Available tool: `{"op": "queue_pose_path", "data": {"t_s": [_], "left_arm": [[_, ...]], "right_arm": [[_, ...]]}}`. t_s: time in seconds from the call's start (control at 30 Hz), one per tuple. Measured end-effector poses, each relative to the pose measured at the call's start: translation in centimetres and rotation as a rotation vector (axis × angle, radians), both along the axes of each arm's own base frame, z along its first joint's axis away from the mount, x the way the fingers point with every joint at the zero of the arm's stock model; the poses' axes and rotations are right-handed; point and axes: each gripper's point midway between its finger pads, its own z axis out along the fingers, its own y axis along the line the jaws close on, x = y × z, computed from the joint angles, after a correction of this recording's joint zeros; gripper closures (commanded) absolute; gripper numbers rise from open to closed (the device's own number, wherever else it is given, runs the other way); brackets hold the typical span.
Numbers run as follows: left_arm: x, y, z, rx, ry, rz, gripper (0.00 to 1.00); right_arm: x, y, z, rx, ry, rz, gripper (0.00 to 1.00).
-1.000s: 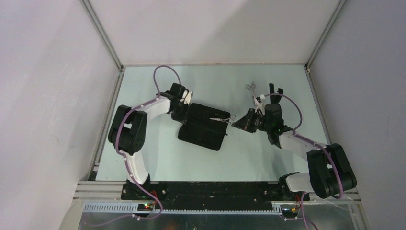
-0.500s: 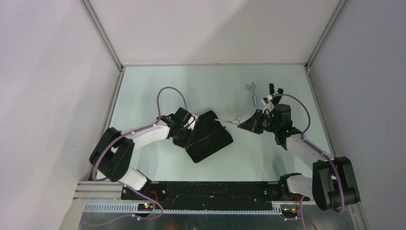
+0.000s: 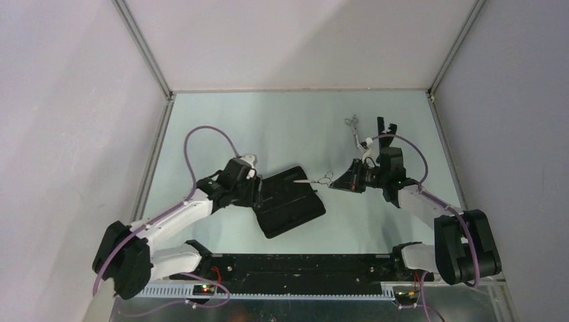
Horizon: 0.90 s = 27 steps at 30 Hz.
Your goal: Sort the hair-cutting tools
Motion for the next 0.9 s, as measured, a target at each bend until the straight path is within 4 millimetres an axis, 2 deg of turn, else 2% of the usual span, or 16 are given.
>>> {"op": "queue_pose_path", "data": {"t_s": [0.1, 0.3, 0.53, 0.73, 0.9], "left_arm": [[1.9, 0.9, 0.7, -0.041, -0.065, 0.105, 0.42], [3.7, 2.6, -0.9, -0.071, -0.064, 0.242, 0.52], [4.0, 2.6, -3.8, -0.043, 0.019, 0.258, 0.57], [5.1, 1.8, -3.9, -0.05, 0.031, 0.233, 0.7], [6.0, 1.2, -3.8, -0.053, 0.023, 0.192, 0.76]], "right_arm": [[-0.3, 0.2, -0.4, 0.0, 0.009, 0.023, 1.0], [-0.1, 0.3, -0.9, 0.002, 0.032, 0.059, 1.0], [1.1, 0.3, -1.3, 0.0, 0.041, 0.105, 1.0], [1.6, -0.2, -3.0, 0.001, 0.091, 0.118, 1.0], [1.5, -0.8, -4.4, 0.008, 0.139, 0.12, 1.0]]}}
